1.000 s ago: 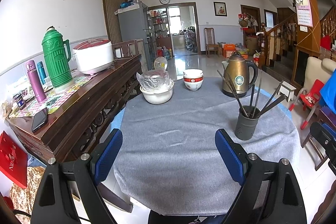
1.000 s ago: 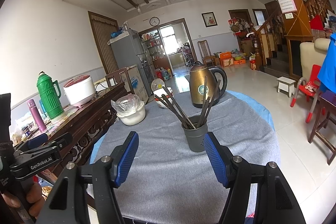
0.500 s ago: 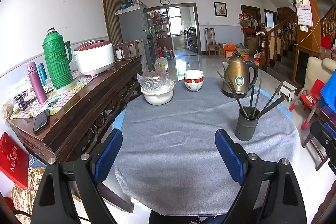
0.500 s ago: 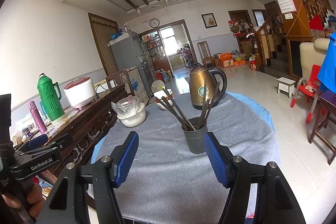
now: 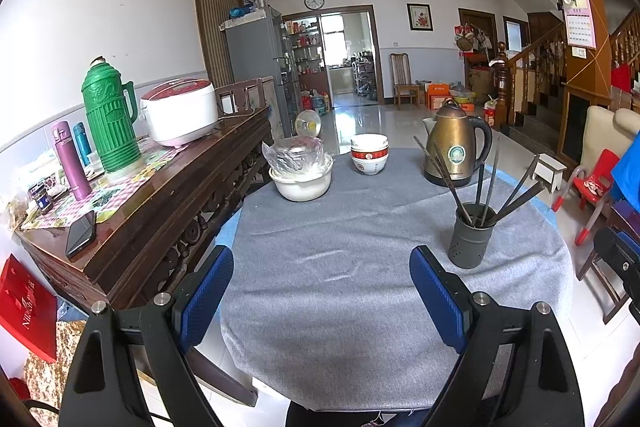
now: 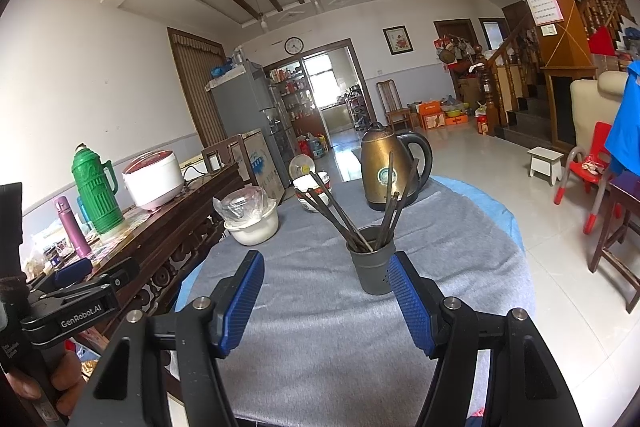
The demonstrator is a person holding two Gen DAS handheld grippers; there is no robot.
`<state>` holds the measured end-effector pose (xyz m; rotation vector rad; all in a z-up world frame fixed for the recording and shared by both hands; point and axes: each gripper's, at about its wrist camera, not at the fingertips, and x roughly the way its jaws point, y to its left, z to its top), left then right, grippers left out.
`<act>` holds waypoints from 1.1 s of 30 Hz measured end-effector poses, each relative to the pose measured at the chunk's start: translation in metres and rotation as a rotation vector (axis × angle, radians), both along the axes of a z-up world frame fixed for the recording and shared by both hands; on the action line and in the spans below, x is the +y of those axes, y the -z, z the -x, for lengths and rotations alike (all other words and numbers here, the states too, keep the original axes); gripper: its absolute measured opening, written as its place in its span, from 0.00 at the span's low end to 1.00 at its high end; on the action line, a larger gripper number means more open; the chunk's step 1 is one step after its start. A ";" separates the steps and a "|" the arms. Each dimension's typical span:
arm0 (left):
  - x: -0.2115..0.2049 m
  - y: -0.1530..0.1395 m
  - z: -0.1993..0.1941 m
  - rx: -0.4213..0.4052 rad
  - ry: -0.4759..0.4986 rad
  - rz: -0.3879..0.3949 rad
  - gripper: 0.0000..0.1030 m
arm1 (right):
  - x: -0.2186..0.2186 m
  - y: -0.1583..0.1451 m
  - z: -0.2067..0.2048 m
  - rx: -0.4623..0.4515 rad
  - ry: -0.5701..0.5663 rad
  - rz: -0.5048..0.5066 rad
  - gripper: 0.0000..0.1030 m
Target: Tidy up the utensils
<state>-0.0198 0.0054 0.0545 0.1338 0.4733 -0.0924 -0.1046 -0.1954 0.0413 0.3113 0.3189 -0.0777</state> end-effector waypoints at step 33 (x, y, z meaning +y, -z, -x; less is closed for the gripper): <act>0.004 0.004 -0.003 0.011 -0.002 -0.003 0.87 | -0.002 0.002 0.002 0.000 0.001 -0.006 0.66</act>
